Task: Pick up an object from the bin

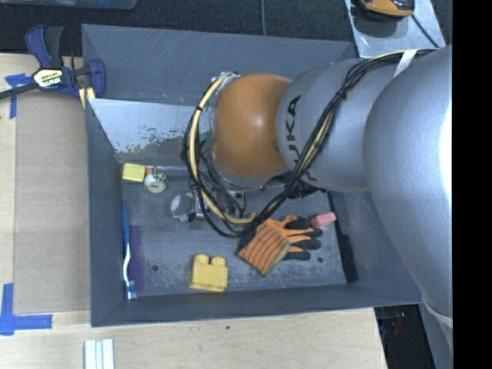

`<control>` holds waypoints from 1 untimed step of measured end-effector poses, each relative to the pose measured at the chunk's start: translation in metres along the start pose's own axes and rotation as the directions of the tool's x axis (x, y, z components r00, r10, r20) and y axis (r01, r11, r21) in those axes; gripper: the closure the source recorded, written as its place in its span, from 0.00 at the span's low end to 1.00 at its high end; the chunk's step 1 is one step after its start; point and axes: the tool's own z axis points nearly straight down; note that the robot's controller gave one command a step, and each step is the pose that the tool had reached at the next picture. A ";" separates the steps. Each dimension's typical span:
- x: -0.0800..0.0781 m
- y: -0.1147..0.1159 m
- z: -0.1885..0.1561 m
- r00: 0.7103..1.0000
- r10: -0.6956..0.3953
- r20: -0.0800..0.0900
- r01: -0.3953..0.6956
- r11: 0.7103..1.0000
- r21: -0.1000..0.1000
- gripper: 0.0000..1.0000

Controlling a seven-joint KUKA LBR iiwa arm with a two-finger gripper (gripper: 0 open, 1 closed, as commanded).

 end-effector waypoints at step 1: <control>-0.001 0.000 -0.014 1.000 0.001 0.001 -0.001 1.000 -0.001 1.00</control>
Offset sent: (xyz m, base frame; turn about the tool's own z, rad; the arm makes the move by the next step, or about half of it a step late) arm -0.0002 -0.0003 0.0328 0.0003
